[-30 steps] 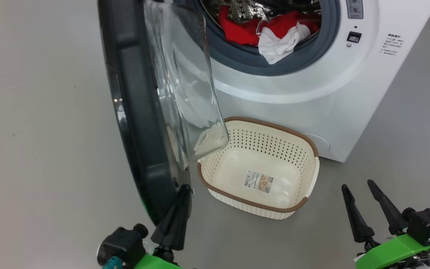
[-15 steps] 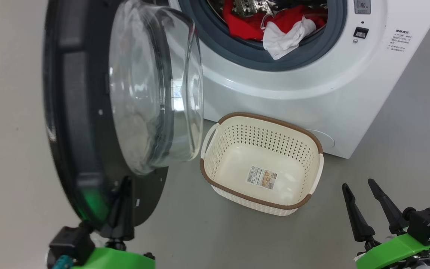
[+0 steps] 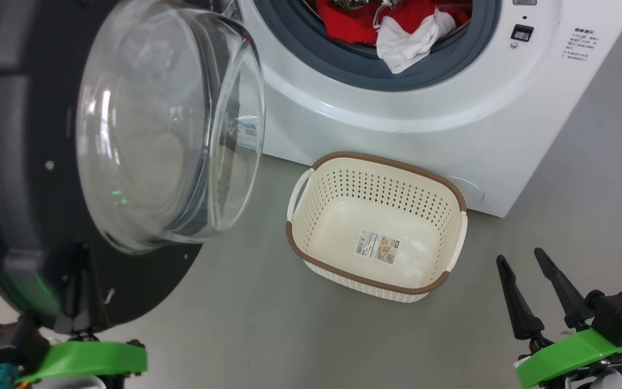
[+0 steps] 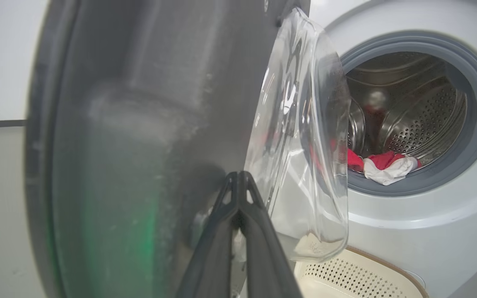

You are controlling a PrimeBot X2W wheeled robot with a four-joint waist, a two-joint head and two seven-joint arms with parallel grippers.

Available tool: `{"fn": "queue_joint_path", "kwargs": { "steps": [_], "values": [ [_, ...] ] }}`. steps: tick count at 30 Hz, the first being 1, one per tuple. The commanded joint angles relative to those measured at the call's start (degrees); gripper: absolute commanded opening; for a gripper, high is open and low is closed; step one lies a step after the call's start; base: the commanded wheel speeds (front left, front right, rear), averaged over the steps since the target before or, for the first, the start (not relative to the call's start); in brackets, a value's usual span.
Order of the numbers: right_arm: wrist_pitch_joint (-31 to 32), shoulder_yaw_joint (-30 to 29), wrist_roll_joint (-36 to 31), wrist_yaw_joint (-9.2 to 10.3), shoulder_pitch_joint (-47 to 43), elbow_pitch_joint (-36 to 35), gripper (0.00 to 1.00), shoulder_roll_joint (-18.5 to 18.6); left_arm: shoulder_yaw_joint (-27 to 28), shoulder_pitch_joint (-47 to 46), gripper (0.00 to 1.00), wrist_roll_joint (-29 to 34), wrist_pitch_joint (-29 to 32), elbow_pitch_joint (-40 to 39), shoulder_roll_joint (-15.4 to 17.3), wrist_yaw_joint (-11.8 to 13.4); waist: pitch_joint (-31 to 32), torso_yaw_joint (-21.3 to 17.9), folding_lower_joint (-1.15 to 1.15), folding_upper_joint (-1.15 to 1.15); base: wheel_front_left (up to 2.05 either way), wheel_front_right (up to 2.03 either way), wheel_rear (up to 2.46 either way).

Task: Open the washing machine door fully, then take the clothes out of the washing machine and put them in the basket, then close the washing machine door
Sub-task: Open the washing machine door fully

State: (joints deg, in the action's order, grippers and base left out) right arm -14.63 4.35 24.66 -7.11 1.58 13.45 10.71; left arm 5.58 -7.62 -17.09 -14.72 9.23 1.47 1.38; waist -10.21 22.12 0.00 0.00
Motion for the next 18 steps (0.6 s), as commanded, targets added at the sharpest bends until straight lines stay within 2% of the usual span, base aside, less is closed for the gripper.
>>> {"fn": "queue_joint_path", "kwargs": {
  "steps": [1,18],
  "values": [
    [-0.37,0.98,-0.36,-0.37,1.66,-1.57,1.00,0.97,4.31,-2.30,0.00,0.87,-0.28,-0.60,1.41,-0.23,-0.33,-0.21,0.00,0.00,0.00,0.00,0.00],
    [-0.37,0.59,-0.60,-0.37,3.14,-2.32,1.00,2.82,19.66,-11.60,0.00,5.78,-0.28,8.02,2.38,-5.01,-3.84,-1.01,0.00,0.00,0.00,0.00,0.00]
  ]
}}
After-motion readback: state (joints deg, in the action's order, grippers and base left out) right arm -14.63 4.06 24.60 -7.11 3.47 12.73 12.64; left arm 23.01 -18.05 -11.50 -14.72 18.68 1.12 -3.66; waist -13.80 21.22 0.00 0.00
